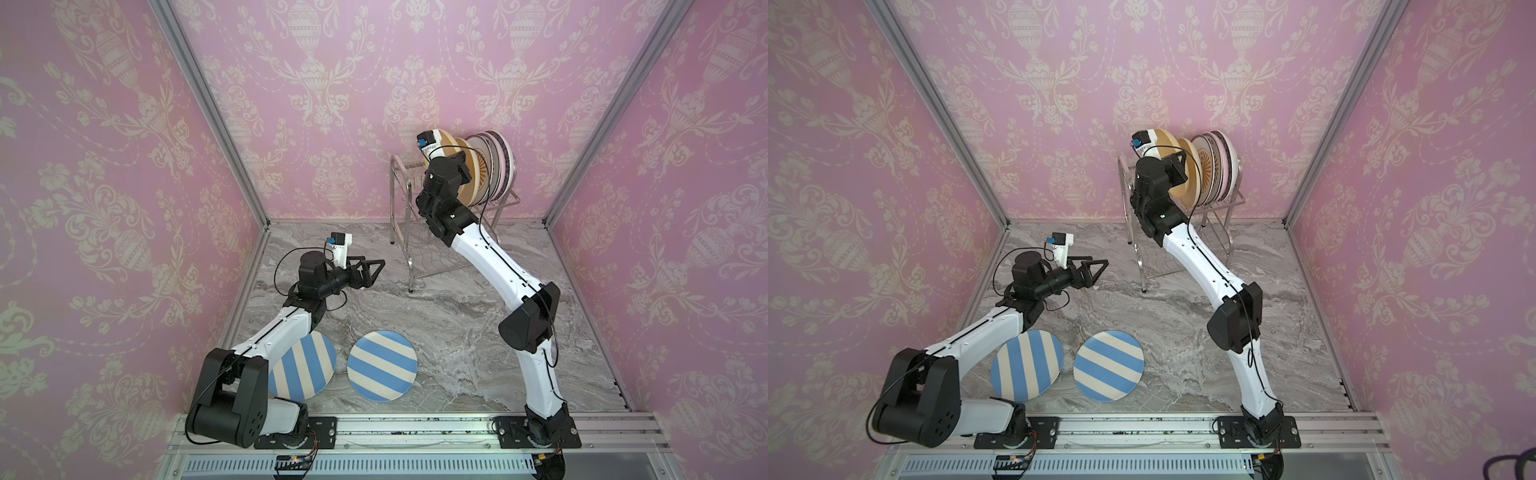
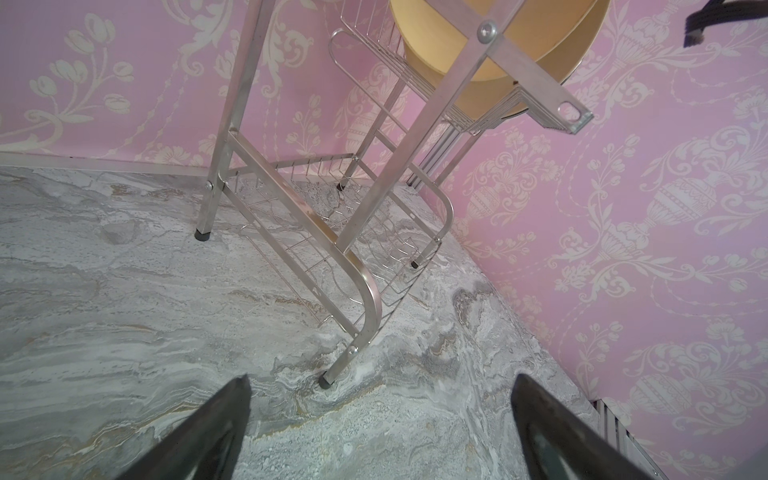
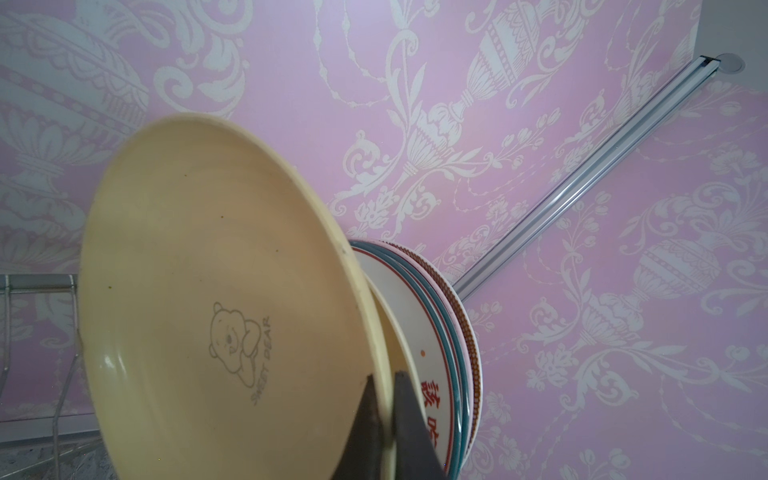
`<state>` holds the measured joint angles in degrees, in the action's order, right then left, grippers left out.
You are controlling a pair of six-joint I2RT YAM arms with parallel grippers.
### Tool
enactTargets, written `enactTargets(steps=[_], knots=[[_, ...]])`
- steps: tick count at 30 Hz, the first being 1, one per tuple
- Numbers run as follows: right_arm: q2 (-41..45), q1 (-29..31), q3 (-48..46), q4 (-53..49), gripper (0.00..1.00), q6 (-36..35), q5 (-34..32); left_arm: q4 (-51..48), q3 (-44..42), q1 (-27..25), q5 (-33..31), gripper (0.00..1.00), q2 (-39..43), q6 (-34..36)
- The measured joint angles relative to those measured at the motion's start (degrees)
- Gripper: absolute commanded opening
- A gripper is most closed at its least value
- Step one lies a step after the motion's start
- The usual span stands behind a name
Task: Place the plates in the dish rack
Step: 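Lower the yellow plate into the rack slot beside the cream plate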
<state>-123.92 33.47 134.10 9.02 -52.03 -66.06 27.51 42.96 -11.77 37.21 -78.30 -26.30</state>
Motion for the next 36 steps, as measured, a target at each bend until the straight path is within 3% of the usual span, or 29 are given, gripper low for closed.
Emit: enactTargets(steps=[12,18,21,36], knots=[[0.0,0.3,1.0,-2.3,0.0,1.1,0.2,-0.5,0.0,0.0,0.0,0.99,0.0,0.8],[-0.4,1.0,2.5,-4.3,0.08,1.2,0.2,-0.9,0.0,0.0,0.0,0.99,0.0,1.3],[-0.5,1.0,2.9,-5.4,0.08,1.7,0.2,-1.0,0.0,0.0,0.0,0.99,0.0,1.4],[-0.2,1.1,4.0,-12.0,0.08,10.2,0.2,0.0,1.9,0.0,1.4,0.99,-2.7,1.4]])
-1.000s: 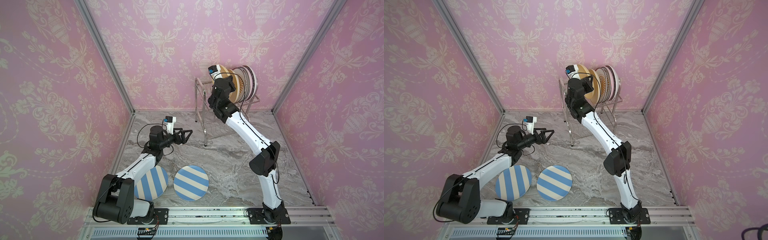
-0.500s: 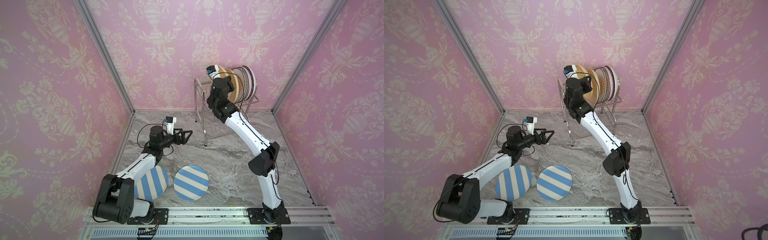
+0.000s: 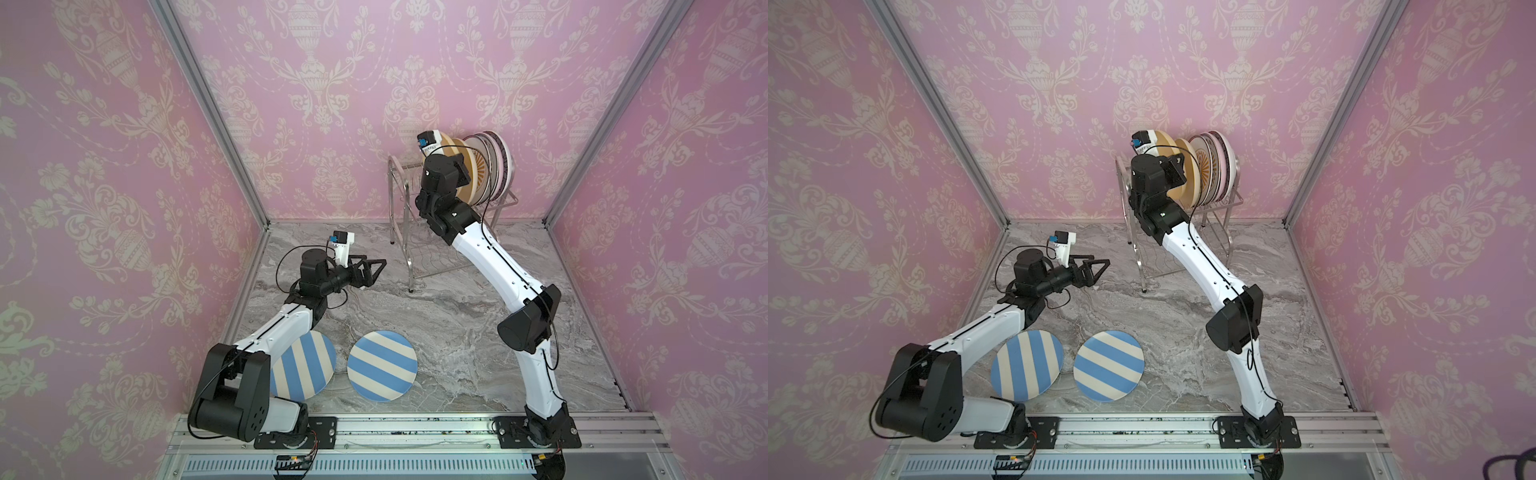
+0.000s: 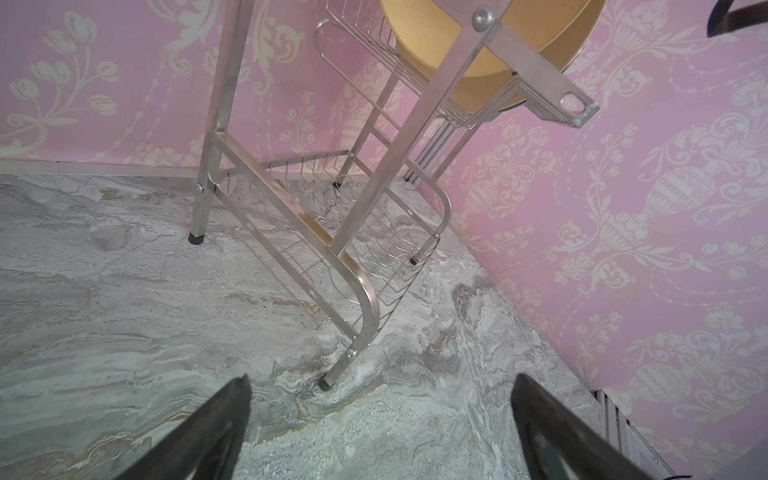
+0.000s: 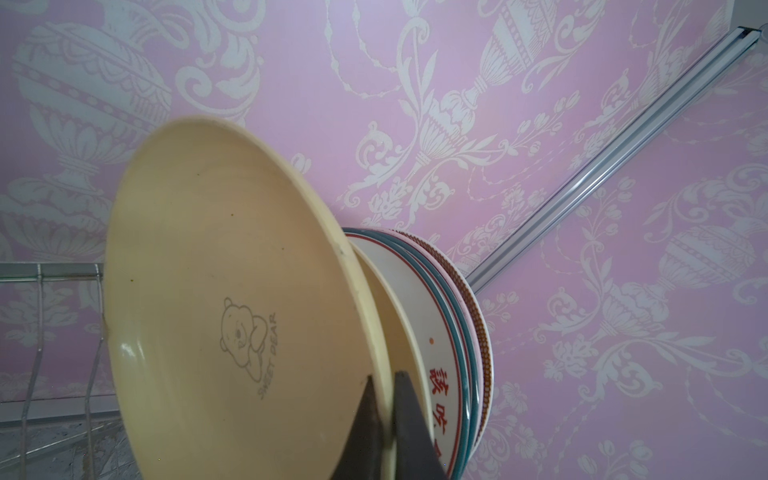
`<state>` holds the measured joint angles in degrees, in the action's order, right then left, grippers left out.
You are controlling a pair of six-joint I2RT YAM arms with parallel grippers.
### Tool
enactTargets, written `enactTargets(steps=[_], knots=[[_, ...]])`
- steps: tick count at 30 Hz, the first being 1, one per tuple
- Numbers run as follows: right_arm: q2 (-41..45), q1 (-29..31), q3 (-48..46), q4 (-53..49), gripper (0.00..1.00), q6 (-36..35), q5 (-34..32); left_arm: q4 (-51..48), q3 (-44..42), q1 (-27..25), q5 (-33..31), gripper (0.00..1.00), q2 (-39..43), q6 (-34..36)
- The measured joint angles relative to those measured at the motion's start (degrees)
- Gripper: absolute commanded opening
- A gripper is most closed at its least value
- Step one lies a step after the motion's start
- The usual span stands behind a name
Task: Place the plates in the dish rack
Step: 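Lower the yellow plate into the rack slot beside the cream plate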
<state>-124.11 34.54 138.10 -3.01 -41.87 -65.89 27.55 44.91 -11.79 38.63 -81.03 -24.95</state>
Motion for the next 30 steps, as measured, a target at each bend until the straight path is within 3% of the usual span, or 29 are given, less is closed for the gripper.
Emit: enactTargets(steps=[11,30], knots=[[1.7,0.0,0.6,-9.0,0.08,8.7,3.1,2.1,5.8,-2.1,1.6,0.99,-7.3,0.3],[4.7,-0.7,0.0,-20.3,0.06,19.1,7.9,-3.2,18.5,-5.7,0.9,0.99,-16.9,11.4]])
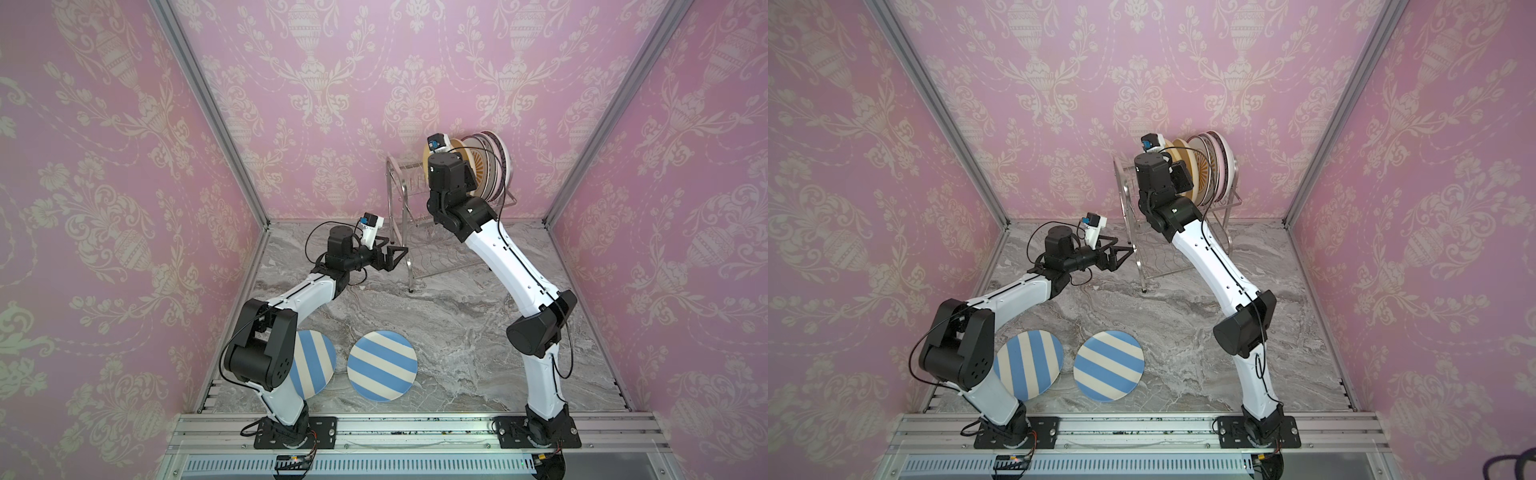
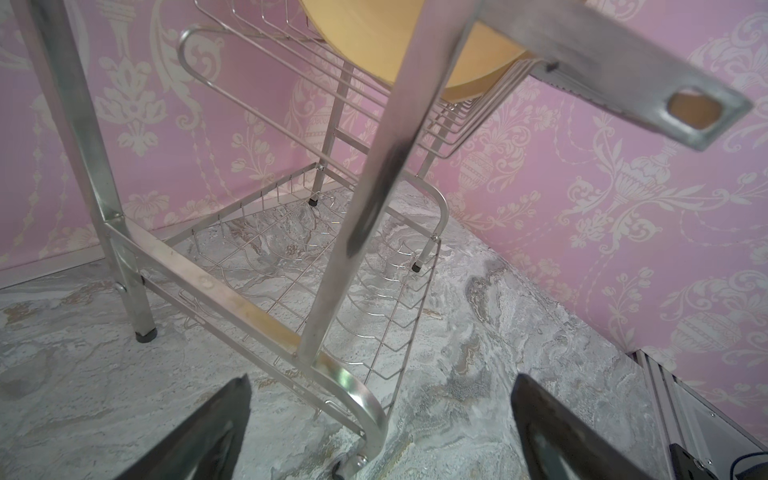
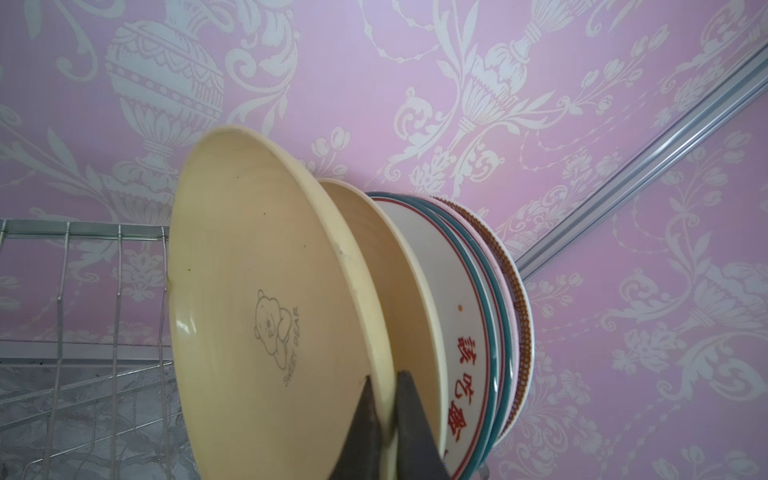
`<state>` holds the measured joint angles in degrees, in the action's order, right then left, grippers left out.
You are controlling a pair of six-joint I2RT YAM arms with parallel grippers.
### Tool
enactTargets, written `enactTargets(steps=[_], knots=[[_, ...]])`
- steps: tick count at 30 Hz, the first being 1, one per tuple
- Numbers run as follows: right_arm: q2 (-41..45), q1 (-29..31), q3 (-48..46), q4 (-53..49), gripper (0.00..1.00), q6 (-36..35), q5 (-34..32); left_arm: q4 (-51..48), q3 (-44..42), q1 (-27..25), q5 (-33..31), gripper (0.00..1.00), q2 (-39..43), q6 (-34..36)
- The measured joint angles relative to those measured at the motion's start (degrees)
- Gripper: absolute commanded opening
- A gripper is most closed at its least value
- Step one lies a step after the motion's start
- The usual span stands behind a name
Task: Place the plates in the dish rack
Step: 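Lower the yellow plate into the rack slot beside the cream plate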
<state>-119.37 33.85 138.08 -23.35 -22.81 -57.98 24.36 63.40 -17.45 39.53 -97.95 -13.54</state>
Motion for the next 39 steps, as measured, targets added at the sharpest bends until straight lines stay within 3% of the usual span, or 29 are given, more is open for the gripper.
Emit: enactTargets(steps=[6,13,20,39], knots=[[0.5,0.0,-0.9,0.0,0.08,0.6,0.1,-0.9,0.8,0.0,-0.2,0.99,-0.3,0.8],[2.1,1.4,-3.3,0.3,0.18,0.1,2.1,-0.9,0.9,0.0,-0.2,0.99,-0.4,0.8],[4.4,2.7,-6.5,0.1,0.18,-0.1,3.1,-0.9,0.9,0.0,-0.3,0.99,-0.4,0.8],[4.6,0.0,-4.5,-2.3,0.26,-0.3,4.7,-3.1,0.9,0.0,-0.3,0.99,-0.4,0.8]])
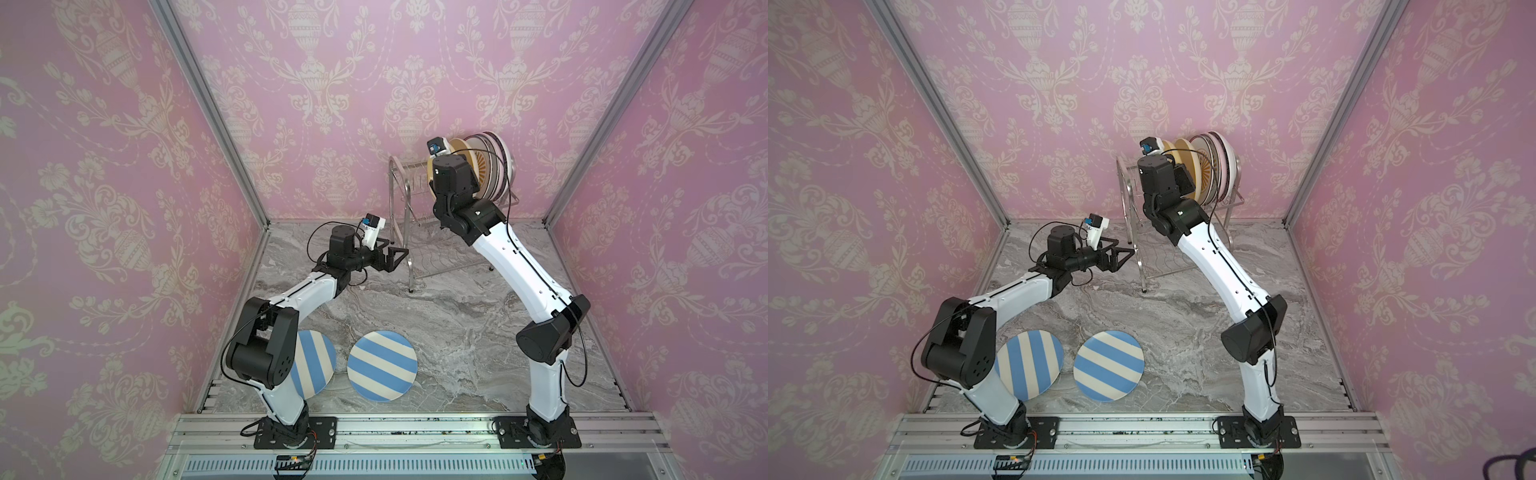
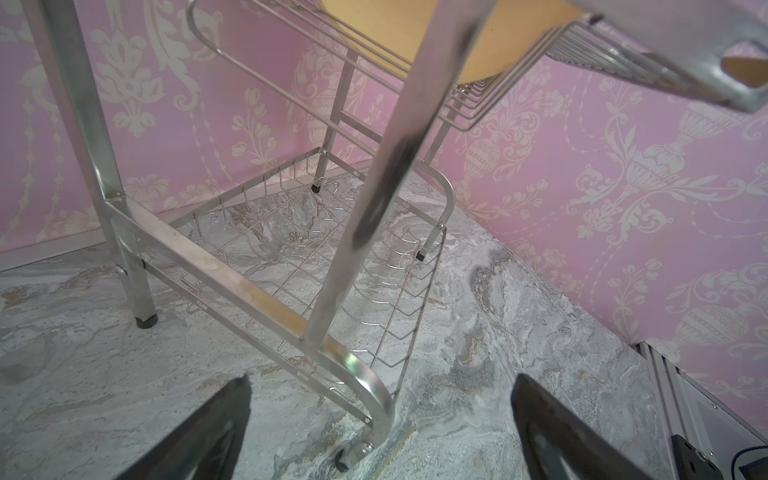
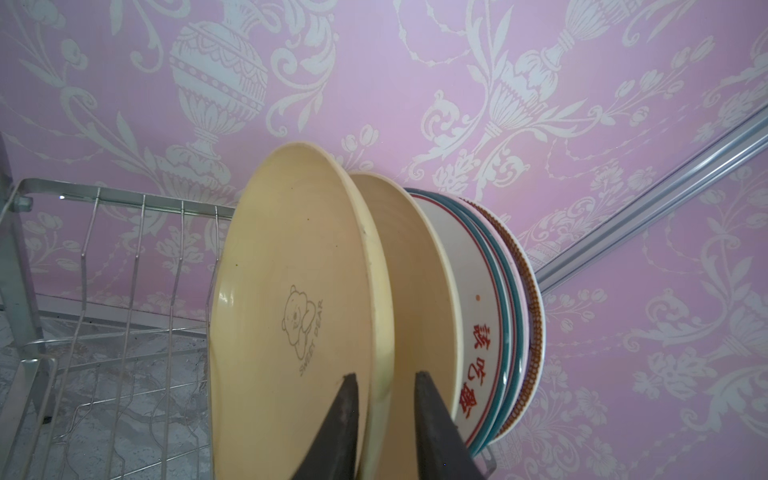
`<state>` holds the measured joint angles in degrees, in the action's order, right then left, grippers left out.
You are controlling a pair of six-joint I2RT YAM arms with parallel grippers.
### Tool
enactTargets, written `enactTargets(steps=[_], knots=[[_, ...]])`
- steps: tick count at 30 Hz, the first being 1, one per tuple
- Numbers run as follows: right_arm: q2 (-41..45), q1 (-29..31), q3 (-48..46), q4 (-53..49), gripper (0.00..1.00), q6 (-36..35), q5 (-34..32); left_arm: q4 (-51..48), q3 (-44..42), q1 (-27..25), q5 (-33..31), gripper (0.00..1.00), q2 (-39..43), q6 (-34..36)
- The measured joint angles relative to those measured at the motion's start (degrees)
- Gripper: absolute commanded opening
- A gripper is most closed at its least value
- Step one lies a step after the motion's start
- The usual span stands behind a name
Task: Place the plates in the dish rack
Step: 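Lower the yellow plate into the rack slot beside the cream plate, then open the right gripper and draw it back from the rack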
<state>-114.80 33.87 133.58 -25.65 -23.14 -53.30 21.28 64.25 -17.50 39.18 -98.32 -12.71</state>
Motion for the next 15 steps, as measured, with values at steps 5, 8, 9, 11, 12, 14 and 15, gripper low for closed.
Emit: enactTargets(steps=[5,8,9,11,12,14,15], knots=[[0.0,0.4,0.1,-0.5,0.35,0.8,0.3,-0.4,0.0,0.0,-0.1,0.99,0.0,0.0],[0.0,0.5,0.2,-0.7,0.41,0.9,0.5,-0.4,0.0,0.0,-0.1,0.99,0.0,0.0],[0.0,0.5,0.2,-0.8,0.45,1.0,0.6,-0.4,0.0,0.0,-0.1,0.99,0.0,0.0],[0.1,0.6,0.2,-1.1,0.5,1.4,1.0,-0.5,0.0,0.0,-0.1,0.99,0.0,0.0],[0.1,0.7,0.2,-1.3,0.51,1.4,1.1,-0.5,0.0,0.0,-0.1,0.99,0.0,0.0],[0.2,0.7,0.2,-2.1,0.51,2.1,1.5,-0.5,0.0,0.0,-0.1,0.99,0.0,0.0],[0.3,0.7,0.2,-2.3,0.51,2.2,1.5,-0.5,-0.1,0.0,-0.1,0.99,0.1,0.0]])
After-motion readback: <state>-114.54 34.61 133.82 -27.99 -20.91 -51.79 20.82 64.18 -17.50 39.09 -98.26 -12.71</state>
